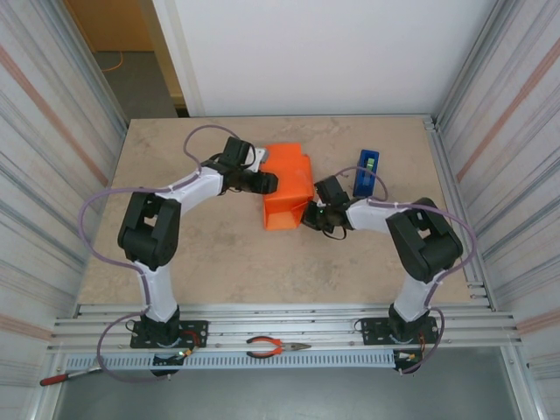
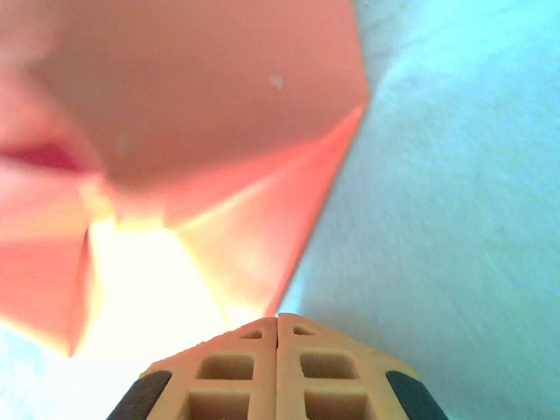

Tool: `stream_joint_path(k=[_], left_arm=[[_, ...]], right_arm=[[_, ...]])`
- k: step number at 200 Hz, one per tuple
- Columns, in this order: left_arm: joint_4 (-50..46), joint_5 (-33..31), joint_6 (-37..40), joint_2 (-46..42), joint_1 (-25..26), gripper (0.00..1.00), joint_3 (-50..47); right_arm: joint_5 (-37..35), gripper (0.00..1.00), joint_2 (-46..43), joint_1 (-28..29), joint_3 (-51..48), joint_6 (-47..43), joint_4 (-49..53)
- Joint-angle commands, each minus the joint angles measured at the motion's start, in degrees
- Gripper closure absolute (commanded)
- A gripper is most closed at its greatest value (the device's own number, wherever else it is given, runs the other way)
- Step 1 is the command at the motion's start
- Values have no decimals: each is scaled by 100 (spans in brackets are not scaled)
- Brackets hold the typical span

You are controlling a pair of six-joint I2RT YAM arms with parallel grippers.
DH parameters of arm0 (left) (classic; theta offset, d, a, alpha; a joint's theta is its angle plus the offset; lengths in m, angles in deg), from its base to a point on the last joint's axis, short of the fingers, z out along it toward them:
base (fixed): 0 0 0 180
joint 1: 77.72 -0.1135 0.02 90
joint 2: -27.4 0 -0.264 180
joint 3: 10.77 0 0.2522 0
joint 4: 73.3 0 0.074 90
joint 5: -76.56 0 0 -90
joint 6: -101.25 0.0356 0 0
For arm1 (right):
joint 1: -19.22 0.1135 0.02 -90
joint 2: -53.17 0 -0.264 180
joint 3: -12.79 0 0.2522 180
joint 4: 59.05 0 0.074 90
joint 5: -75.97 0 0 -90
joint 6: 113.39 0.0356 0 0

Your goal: Wrap the gift box in paper

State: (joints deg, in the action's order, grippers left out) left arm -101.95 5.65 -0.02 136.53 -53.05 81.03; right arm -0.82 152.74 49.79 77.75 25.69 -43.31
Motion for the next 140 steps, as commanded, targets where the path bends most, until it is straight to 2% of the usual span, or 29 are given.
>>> stream_joint_path(k=[1, 50, 96, 140], left_arm=[[-142, 21, -131, -455, -92, 39, 114], [-45, -84, -573, -842, -333, 37, -284], [406, -317, -1300, -1297, -511, 37, -1130], [649, -769, -2174, -1525, -515, 52, -2219]], right_arm=[[-152, 100, -613, -133, -67, 18, 250], [280, 96, -863, -675, 19, -341, 483], [950, 100, -528, -741, 142, -678, 453], [1111, 100, -114, -478, 198, -795, 216]])
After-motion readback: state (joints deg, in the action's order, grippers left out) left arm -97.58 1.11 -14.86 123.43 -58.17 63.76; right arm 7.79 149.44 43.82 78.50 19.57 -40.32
